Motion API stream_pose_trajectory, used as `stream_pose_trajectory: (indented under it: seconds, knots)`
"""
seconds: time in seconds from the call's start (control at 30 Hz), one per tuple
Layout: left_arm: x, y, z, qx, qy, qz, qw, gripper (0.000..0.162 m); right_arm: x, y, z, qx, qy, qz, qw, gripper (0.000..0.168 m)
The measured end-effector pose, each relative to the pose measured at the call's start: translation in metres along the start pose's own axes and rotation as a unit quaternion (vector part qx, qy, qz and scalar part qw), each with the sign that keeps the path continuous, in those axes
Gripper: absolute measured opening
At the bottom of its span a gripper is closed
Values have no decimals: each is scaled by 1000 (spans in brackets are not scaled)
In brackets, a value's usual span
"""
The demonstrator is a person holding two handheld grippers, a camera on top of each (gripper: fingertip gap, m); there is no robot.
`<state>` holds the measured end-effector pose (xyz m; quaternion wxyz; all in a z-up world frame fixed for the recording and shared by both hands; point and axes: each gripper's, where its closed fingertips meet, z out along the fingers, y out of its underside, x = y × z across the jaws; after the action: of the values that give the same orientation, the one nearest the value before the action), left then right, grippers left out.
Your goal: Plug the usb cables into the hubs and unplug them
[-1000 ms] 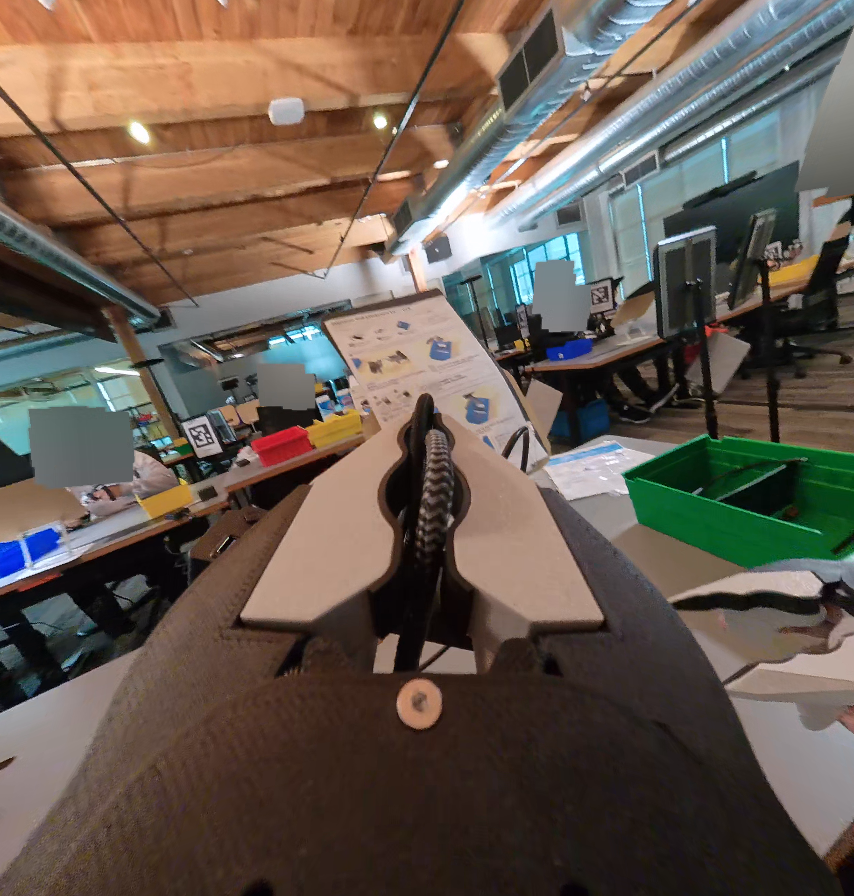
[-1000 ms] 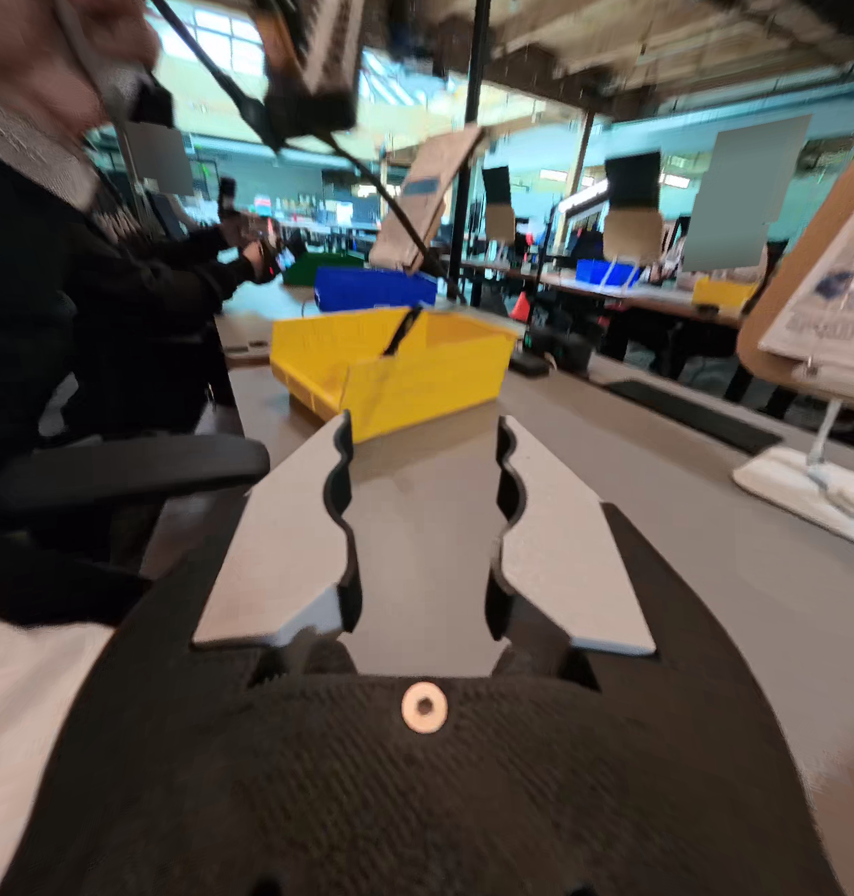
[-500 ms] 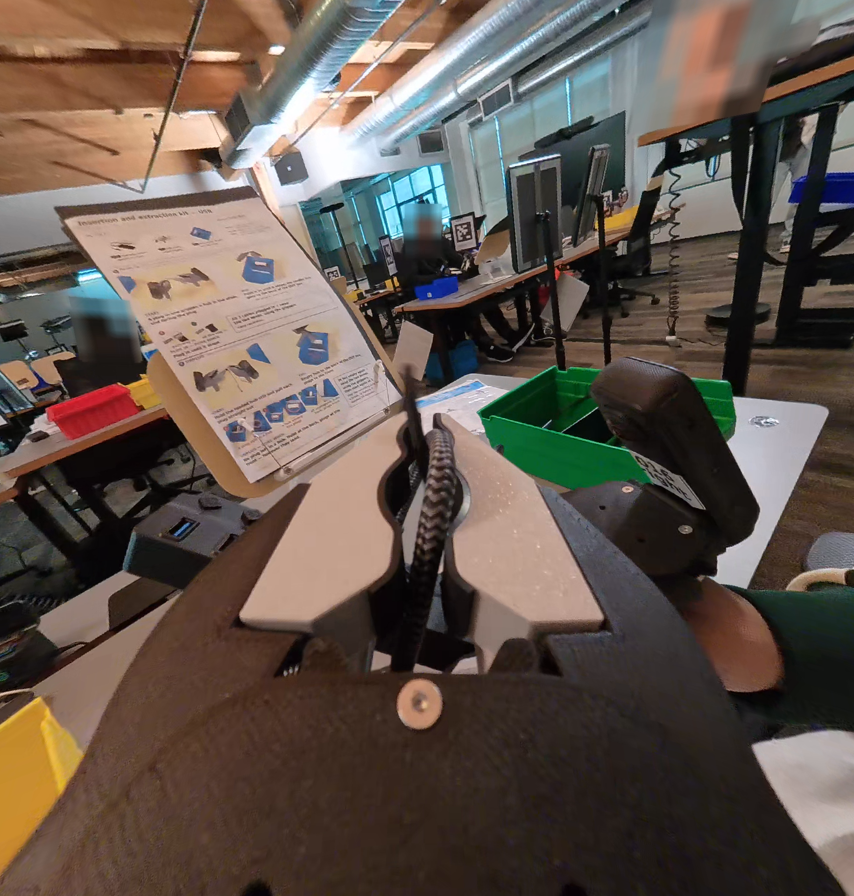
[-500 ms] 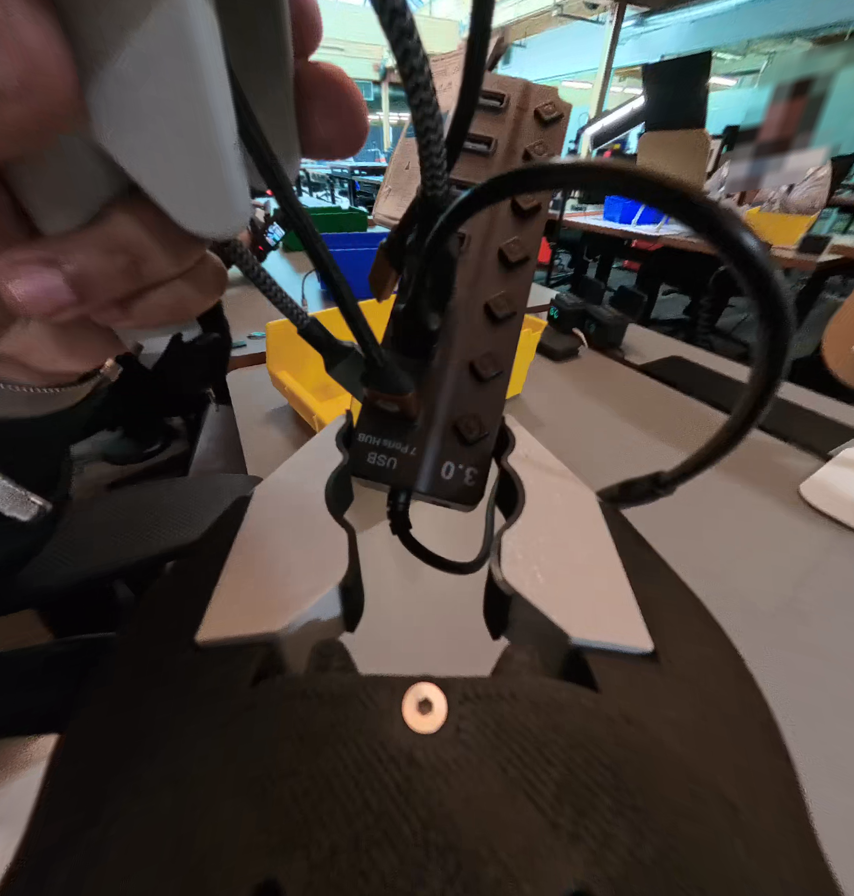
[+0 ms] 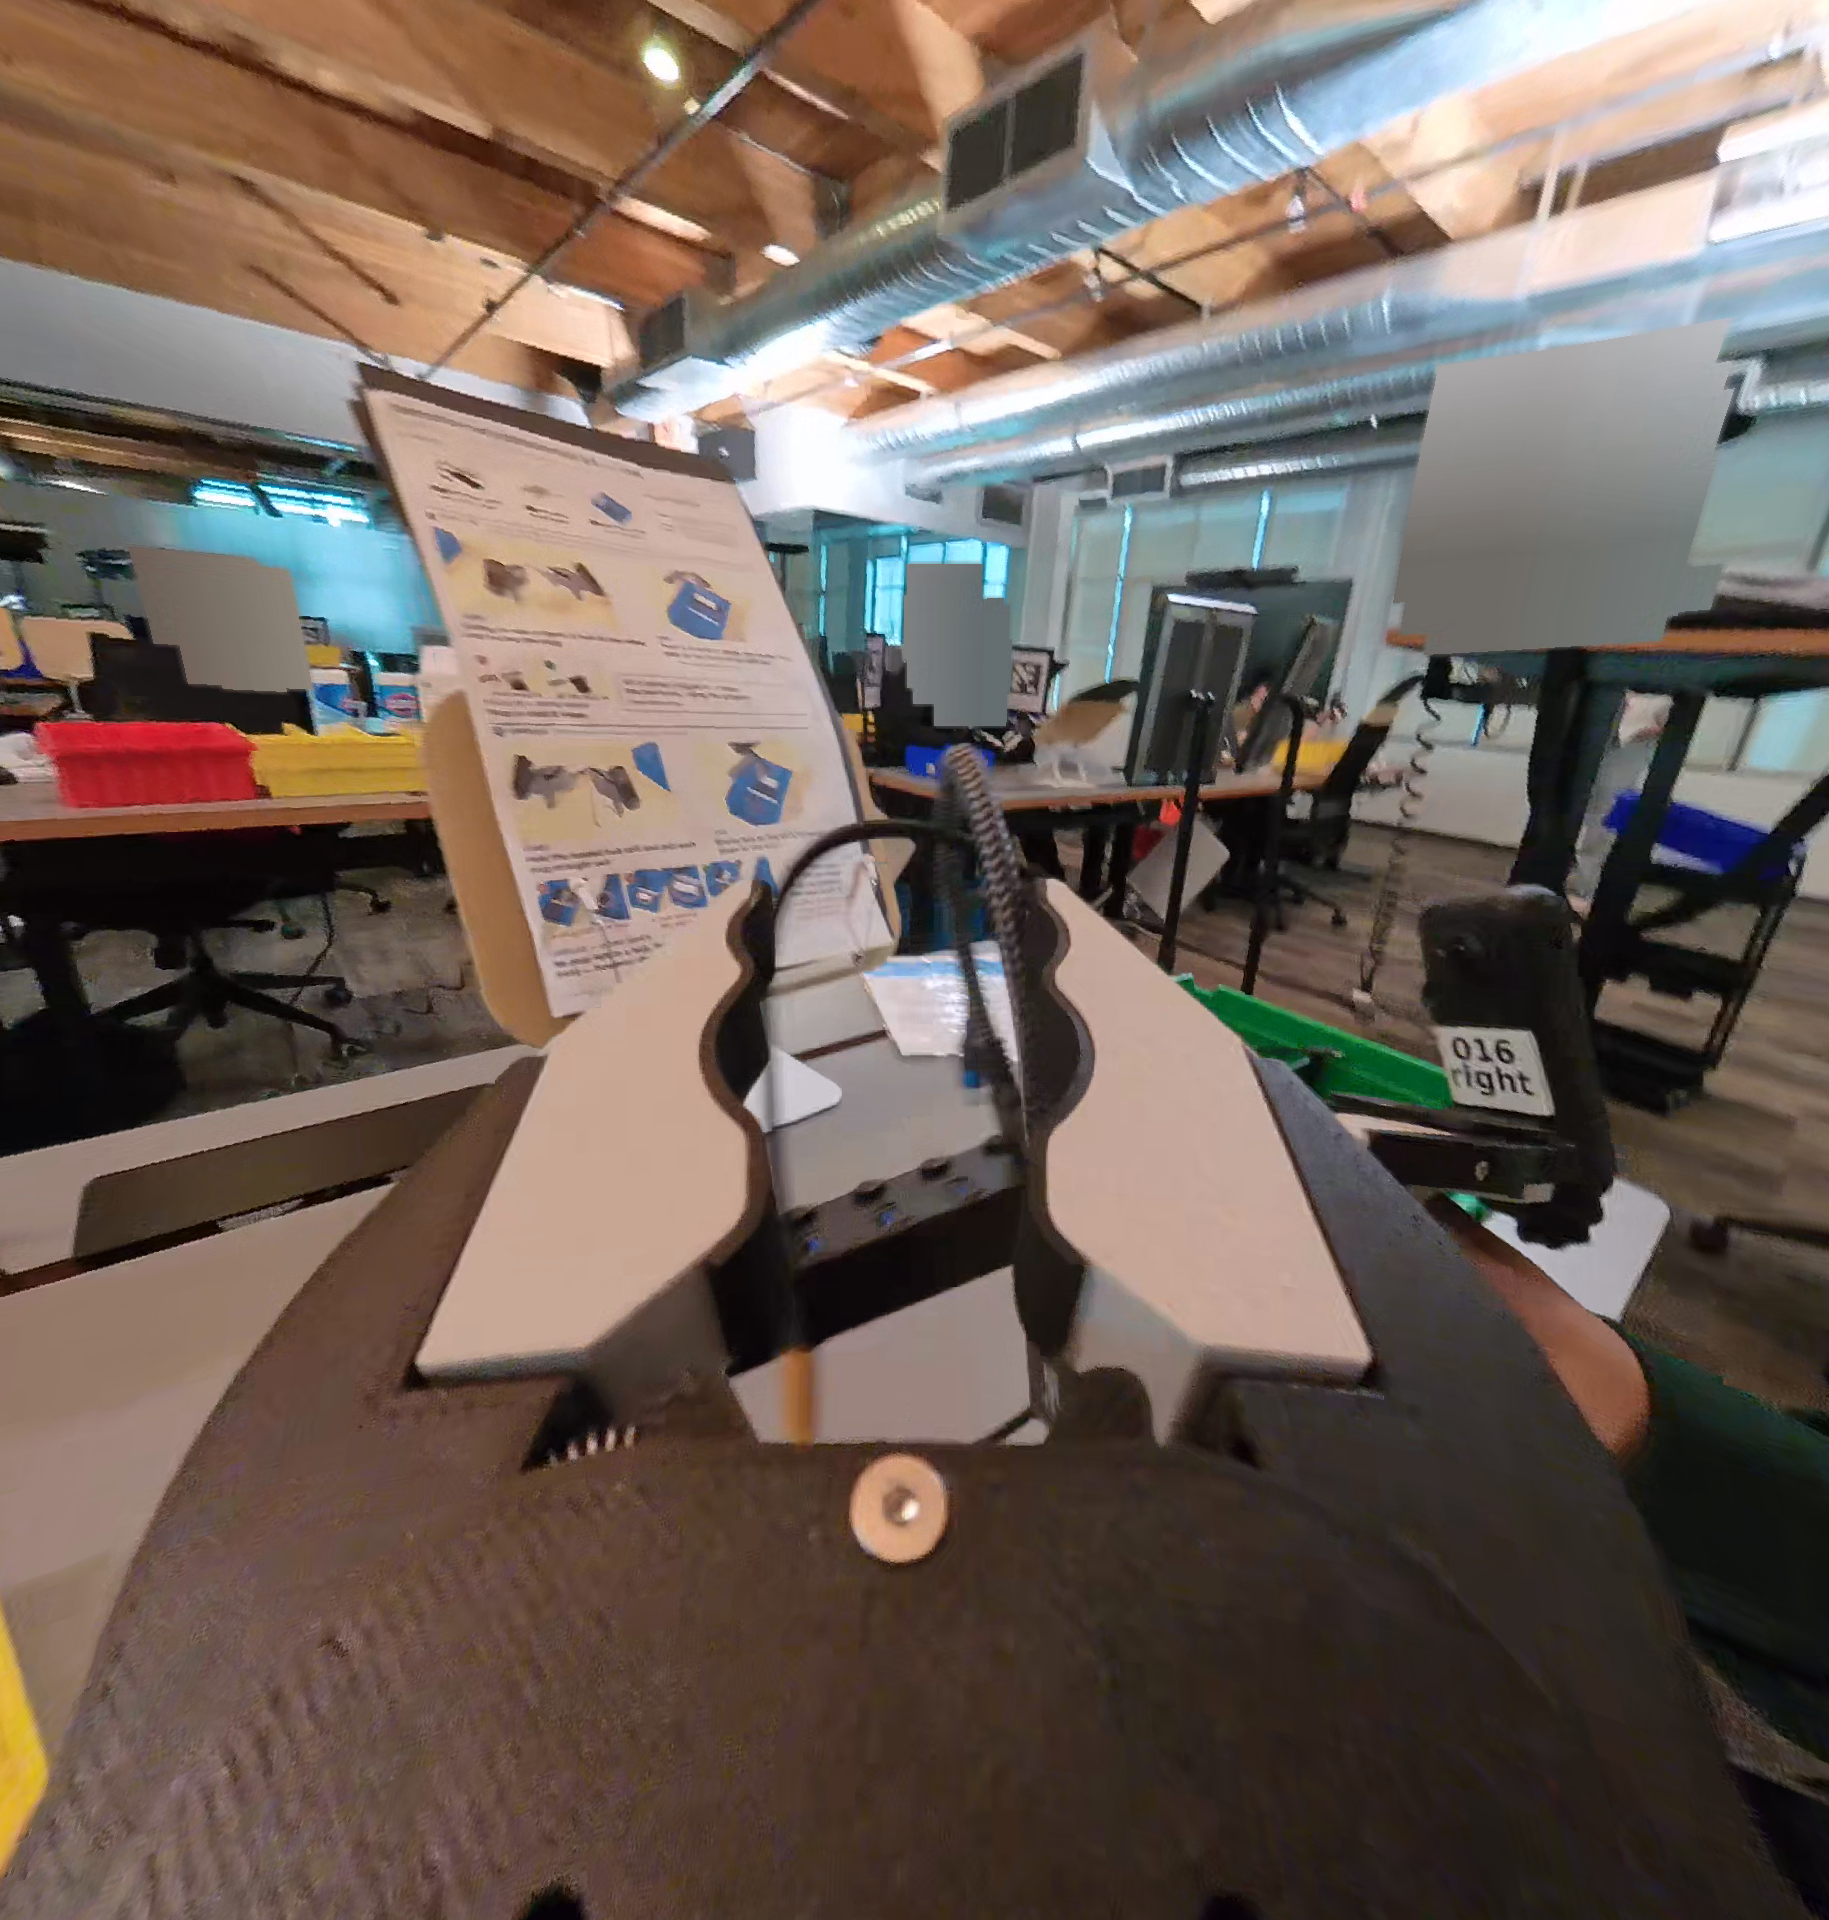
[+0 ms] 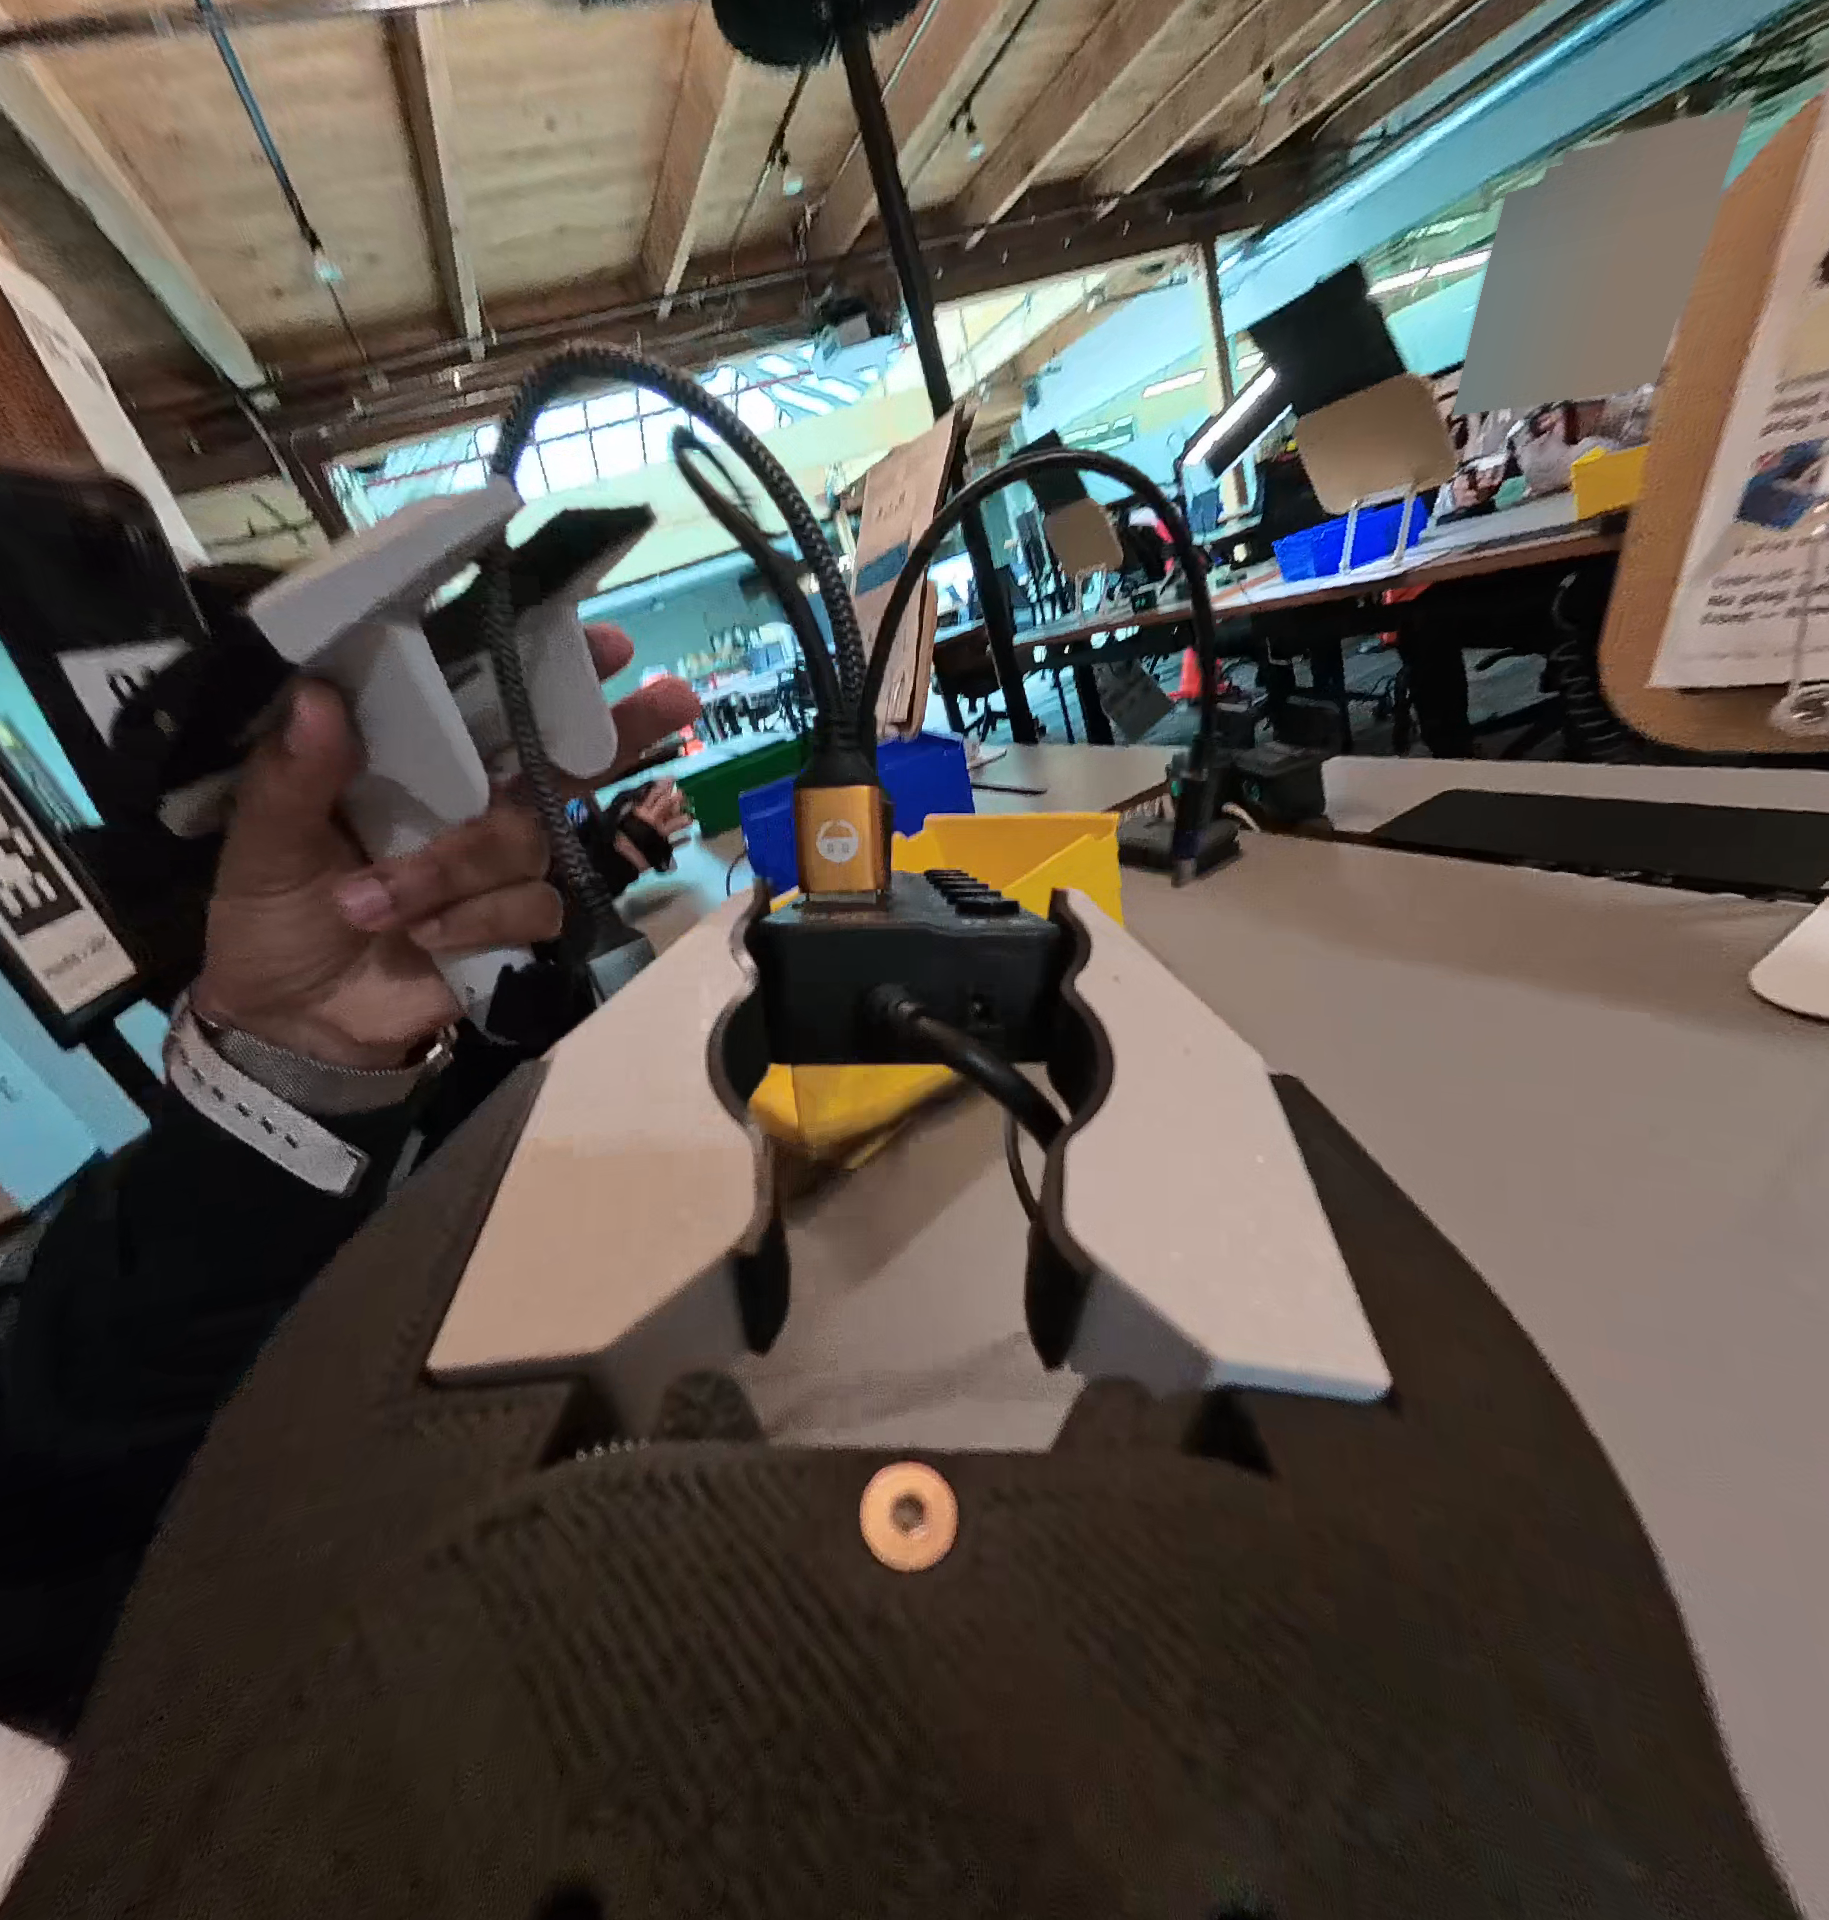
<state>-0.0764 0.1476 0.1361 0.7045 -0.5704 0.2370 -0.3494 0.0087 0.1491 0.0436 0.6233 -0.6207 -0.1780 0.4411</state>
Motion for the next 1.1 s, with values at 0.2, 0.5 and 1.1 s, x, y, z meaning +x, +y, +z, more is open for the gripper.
stream_pose_trajectory:
  seconds: [0.2,0.5,1.1]
  knots:
    - [-38,-23,-21,27,-36,-33,998,47,23,-41,-27,74,-2,77,994,52]
    - [-37,46,10,-50,21,-121,991,61,38,-57,-54,96,-10,46,994,52]
    - [76,129,42,-45,237,-346,907,57,-3,-25,-34,104,-49,35,993,52]
